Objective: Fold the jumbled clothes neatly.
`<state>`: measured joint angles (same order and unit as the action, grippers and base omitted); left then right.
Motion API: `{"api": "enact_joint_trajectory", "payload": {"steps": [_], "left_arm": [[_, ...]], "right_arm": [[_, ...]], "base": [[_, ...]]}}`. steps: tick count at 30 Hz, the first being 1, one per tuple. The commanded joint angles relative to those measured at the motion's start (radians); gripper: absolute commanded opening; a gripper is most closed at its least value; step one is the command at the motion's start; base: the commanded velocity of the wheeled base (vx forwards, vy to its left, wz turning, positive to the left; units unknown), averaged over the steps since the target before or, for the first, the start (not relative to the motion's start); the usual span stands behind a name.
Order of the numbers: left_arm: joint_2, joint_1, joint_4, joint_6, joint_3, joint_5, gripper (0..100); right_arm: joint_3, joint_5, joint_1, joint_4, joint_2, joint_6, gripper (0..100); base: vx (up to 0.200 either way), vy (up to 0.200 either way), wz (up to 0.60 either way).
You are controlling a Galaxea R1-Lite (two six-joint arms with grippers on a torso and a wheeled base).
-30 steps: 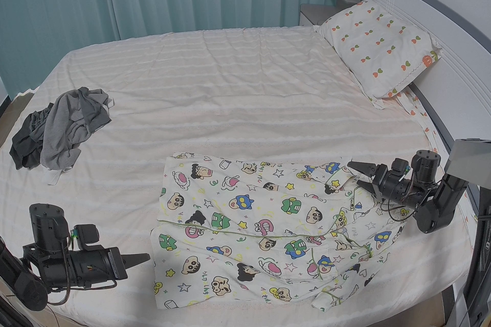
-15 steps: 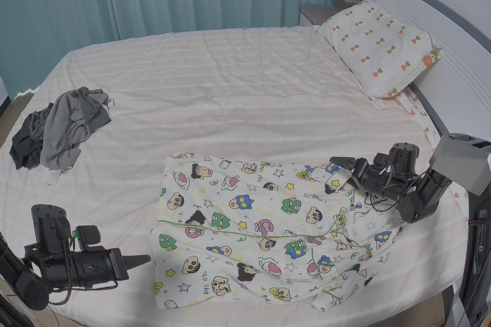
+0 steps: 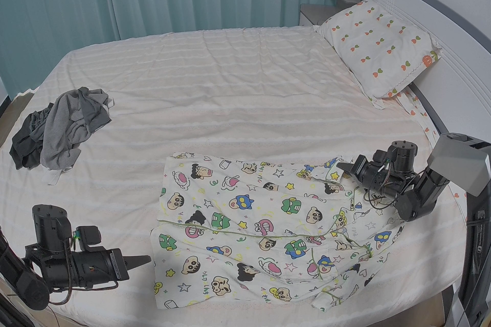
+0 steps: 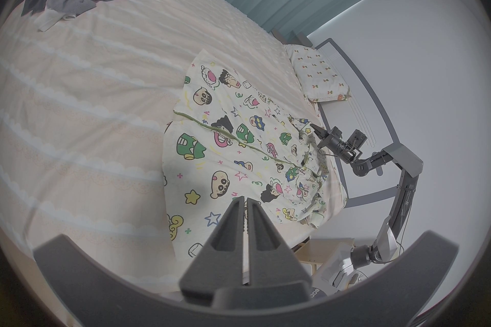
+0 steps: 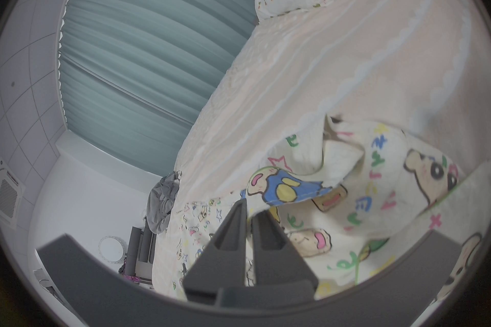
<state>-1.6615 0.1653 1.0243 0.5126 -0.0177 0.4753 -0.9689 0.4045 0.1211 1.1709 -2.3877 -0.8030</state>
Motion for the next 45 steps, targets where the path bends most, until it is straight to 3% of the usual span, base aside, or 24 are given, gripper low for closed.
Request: {"api": "enact_joint_trajectory", "payload": {"steps": [1,5,10,17,21,22,26,31,36,45], "left_arm": [[-0.003,-0.001,0.0,0.001,0.015,-0.001,0],[-0.003,-0.001,0.0,0.0,0.015,-0.001,0],[-0.004,-0.001,-0.001,0.0,0.015,-0.003,0],[-0.012,-0.001,-0.001,0.0,0.015,-0.003,0],[-0.015,-0.001,-0.001,0.0,0.015,-0.003,0],[-0.015,-0.001,-0.001,0.0,0.015,-0.006,0],[-0.018,0.0,-0.001,0.0,0.015,-0.026,0],[-0.017,0.002,-0.001,-0.002,0.015,-0.027,0],[-0.018,0.002,-0.001,-0.002,0.015,-0.027,0],[-0.018,0.002,-0.001,-0.002,0.015,-0.027,0]], "right_arm": [[-0.082,-0.027,0.006,-0.003,-0.011,0.004,0],[-0.143,-0.027,0.006,-0.019,-0.022,0.011,0],[-0.315,-0.027,0.005,-0.157,-0.07,0.047,0],[-0.442,-0.027,0.008,-0.263,-0.13,0.139,0],[-0.505,-0.029,0.008,-0.315,-0.145,0.15,0],[-0.514,-0.029,0.009,-0.315,-0.146,0.15,100],[-0.525,-0.033,0.009,-0.296,-0.142,0.15,100],[-0.547,-0.093,0.009,-0.217,-0.14,0.14,100],[-0.547,-0.098,0.009,-0.177,-0.134,0.082,100],[-0.413,-0.082,0.006,-0.18,-0.079,0.071,100]], "base": [[0.0,0.0,0.0],[0.0,0.0,0.0],[0.0,0.0,0.0],[0.0,0.0,0.0],[0.0,0.0,0.0],[0.0,0.0,0.0],[0.0,0.0,0.0],[0.0,0.0,0.0],[0.0,0.0,0.0],[0.0,0.0,0.0]]}}
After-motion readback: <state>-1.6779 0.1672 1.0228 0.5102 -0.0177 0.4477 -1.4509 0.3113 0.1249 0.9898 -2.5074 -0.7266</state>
